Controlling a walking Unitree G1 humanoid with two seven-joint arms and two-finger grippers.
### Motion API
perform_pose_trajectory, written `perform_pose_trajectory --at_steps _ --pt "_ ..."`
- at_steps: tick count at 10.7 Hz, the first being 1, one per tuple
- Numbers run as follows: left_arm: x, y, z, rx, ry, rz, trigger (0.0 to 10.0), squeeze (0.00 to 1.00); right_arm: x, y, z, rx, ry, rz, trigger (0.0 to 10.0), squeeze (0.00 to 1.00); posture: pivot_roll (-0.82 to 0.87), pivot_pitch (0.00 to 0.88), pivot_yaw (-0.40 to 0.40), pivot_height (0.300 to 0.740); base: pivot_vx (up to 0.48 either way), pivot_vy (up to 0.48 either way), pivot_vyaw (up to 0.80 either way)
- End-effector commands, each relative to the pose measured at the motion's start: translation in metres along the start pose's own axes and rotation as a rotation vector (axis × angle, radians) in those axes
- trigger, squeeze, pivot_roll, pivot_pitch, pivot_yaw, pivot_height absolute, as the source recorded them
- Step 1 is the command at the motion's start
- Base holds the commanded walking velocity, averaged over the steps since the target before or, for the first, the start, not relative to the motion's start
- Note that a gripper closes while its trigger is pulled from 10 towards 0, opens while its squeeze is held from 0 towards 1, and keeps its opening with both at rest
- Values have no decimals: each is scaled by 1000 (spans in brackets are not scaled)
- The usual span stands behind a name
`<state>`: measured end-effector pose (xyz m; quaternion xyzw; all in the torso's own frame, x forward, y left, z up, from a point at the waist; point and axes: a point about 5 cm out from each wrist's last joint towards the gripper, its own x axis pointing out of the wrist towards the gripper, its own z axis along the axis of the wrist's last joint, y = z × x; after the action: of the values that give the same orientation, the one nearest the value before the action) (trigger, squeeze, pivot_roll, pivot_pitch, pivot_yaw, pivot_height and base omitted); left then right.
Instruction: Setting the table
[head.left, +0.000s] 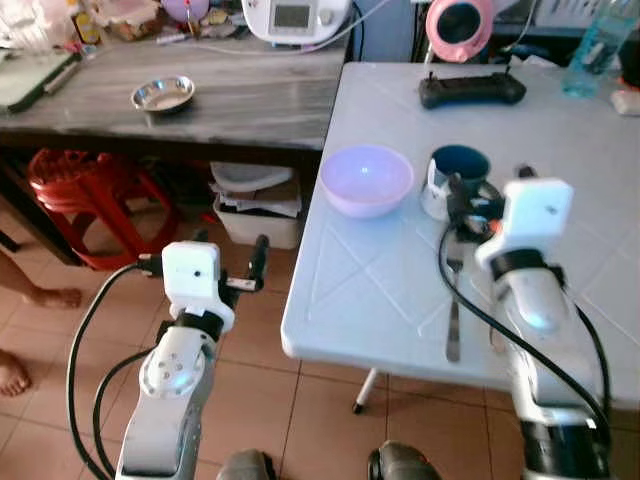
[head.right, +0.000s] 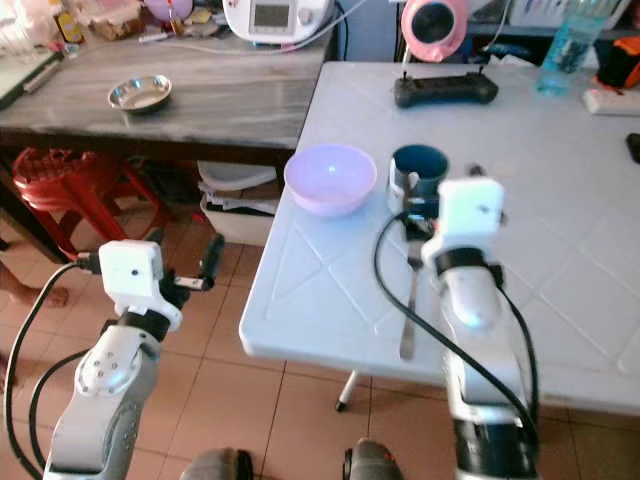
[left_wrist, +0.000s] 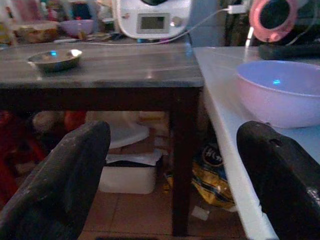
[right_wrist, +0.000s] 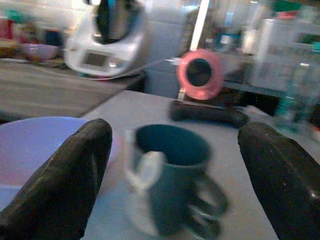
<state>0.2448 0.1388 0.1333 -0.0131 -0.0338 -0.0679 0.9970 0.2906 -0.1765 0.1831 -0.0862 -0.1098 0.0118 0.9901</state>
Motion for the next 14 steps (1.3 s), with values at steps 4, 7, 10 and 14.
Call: perform_pose_trajectory --at_steps 4,7,10,14 --pt "-3 10 1 28 16 47 10000 0 33 27 13 -57 -50 348 10000 0 8 138 69 740 0 0 0" --pt "-8 10 0 15 44 38 10000 0 52 45 16 -176 -13 571 10000 0 24 169 89 740 0 0 0" --pt "-10 8 1 14 63 23 10000 0 68 55 11 -336 43 724 10000 0 36 194 98 740 0 0 0" --pt "-13 8 1 5 81 23 10000 0 77 54 1 -433 149 762 0 0 44 204 93 740 0 0 0"
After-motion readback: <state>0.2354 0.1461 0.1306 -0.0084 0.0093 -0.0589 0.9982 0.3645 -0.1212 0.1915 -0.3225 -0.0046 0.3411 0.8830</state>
